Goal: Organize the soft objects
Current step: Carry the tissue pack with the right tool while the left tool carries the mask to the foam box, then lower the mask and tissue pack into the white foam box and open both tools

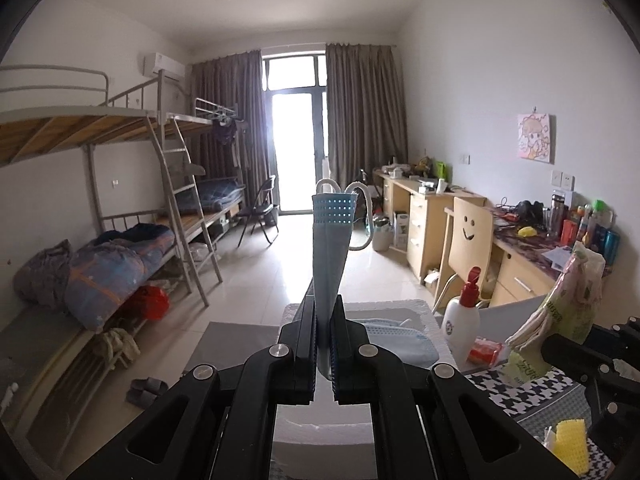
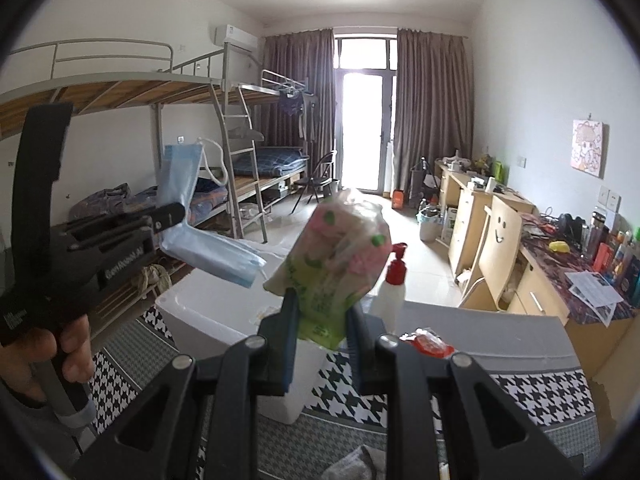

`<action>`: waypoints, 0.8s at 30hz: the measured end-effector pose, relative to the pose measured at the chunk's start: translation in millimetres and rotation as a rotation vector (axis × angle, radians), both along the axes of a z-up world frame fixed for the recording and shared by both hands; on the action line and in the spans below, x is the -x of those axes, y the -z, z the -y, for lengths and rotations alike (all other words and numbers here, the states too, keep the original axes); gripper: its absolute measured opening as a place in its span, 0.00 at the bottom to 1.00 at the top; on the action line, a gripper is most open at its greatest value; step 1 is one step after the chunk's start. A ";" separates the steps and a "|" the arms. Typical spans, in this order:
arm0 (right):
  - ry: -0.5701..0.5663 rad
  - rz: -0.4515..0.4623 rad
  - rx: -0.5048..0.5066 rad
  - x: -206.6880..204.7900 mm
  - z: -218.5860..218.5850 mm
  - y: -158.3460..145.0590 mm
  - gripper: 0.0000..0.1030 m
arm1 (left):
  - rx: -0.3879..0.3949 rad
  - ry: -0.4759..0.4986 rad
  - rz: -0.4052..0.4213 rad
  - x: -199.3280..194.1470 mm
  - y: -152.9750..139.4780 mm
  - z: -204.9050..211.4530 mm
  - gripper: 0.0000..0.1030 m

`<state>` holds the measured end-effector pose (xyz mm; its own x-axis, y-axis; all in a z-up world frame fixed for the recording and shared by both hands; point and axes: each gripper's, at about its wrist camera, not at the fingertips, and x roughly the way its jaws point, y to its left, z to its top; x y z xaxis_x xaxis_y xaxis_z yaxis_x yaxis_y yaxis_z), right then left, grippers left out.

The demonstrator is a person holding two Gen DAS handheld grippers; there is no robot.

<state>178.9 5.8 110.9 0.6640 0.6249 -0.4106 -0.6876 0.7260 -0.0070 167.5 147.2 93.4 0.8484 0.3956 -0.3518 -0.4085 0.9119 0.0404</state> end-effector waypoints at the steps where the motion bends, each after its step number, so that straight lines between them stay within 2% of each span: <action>1: -0.006 -0.001 0.004 -0.7 -2.0 0.6 0.25 | -0.001 0.000 0.000 -0.8 -0.3 -0.5 0.05; 24: -0.024 -0.048 0.066 -19.8 -30.9 11.6 0.25 | 0.103 0.014 -0.132 -43.2 25.5 -31.4 0.07</action>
